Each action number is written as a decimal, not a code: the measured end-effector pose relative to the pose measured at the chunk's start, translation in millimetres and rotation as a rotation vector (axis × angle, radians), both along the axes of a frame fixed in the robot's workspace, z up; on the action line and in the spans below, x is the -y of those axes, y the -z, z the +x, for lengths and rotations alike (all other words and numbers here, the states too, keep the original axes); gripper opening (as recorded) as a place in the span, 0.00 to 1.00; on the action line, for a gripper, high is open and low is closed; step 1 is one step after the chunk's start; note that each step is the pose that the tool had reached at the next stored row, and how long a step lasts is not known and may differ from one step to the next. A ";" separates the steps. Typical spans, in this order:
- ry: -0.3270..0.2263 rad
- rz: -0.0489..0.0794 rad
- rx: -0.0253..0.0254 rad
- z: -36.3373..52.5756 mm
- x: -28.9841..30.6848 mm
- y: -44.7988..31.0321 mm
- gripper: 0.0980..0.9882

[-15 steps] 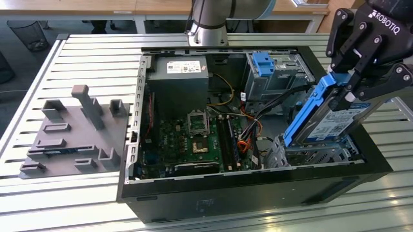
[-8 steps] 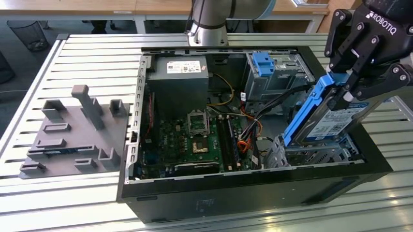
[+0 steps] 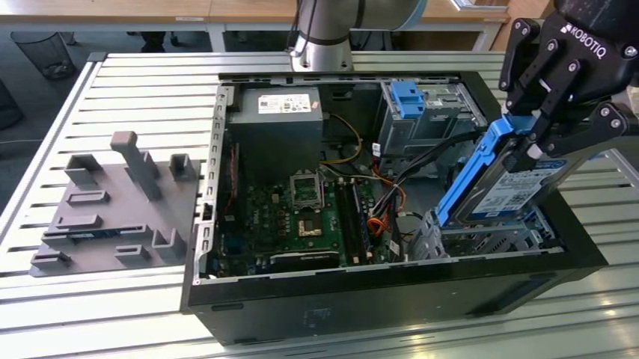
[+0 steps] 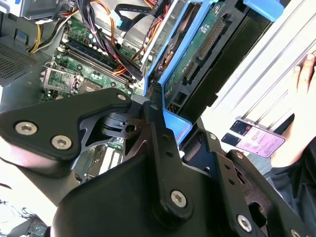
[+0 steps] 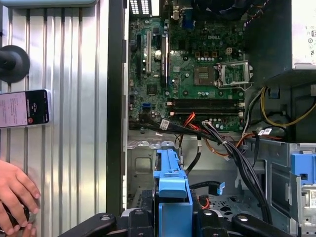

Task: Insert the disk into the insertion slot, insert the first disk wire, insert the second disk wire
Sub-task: 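Insert the disk into the insertion slot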

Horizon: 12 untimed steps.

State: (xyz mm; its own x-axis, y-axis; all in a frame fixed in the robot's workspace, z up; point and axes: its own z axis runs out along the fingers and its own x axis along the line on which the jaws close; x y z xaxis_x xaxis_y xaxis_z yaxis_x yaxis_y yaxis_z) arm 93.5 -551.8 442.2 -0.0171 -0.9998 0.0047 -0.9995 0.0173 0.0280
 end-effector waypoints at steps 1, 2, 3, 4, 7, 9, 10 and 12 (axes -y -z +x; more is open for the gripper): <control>0.000 0.000 0.0000 0.0 -0.7 0.5 0.30; 0.000 0.000 0.0000 0.0 -1.4 0.9 0.30; 0.000 0.000 0.0000 0.0 -2.1 1.3 0.30; 0.000 0.000 0.0000 0.0 -2.8 1.7 0.30; 0.000 0.000 0.0000 0.0 -3.5 3.4 0.30; 0.000 0.000 0.0000 -0.2 -3.5 4.6 0.30; 0.000 0.000 0.0000 -0.2 -3.5 5.3 0.30; 0.000 0.000 0.0000 -0.3 -3.5 6.8 0.30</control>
State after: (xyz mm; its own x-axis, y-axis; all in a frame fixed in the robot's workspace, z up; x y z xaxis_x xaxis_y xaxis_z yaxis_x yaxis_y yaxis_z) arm 93.2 -548.3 435.4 -0.0171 -0.9998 0.0047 -0.9995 0.0172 0.0281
